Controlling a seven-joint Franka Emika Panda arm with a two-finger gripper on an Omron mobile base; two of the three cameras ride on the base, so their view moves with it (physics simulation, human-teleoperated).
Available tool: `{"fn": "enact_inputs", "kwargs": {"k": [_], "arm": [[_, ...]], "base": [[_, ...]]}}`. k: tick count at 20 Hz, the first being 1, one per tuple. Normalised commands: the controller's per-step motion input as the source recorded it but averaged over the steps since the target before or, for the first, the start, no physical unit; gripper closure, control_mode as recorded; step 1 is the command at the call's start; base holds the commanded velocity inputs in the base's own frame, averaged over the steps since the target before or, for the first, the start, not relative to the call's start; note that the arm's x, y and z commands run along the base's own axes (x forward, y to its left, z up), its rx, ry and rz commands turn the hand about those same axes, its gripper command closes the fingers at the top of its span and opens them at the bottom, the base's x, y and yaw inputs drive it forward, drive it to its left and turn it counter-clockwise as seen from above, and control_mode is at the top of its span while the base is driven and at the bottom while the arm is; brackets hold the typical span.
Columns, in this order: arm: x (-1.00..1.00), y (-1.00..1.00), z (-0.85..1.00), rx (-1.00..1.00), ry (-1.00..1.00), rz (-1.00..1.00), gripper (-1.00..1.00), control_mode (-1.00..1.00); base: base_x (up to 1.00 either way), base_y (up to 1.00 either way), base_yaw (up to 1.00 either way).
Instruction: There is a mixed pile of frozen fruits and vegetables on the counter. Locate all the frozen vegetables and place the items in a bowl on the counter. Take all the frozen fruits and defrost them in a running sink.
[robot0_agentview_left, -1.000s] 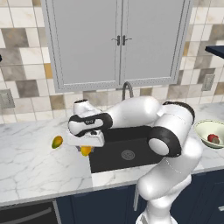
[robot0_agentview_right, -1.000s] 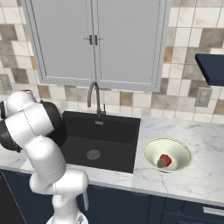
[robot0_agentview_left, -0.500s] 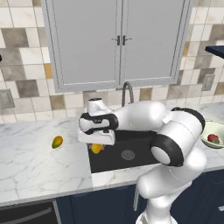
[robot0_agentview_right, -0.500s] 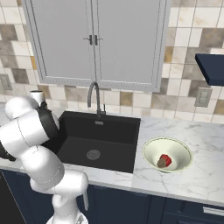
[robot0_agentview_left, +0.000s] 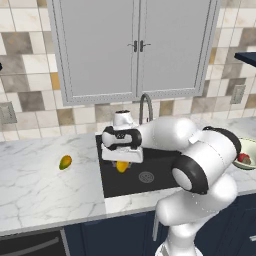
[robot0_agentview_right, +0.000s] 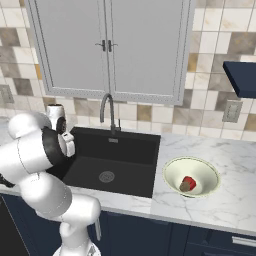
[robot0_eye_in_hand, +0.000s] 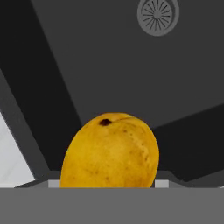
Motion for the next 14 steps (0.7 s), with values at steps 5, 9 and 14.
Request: {"fn": "enact_inputs", "kwargs": {"k": [5,9,14], "arm": [[0.1,-0.48,-0.15,0.0,0.0,0.05,1.0,-1.0],[0.13,-0.46,-0.36,0.01,0.01,0.04,1.0,-1.0],[0.26,-0.36,-0.38,0.04,0.05,0.05,1.0,-1.0]], "base": [[0.0,0.0,0.0],[0.0,0.0,0.0],[0.0,0.0,0.0]]}}
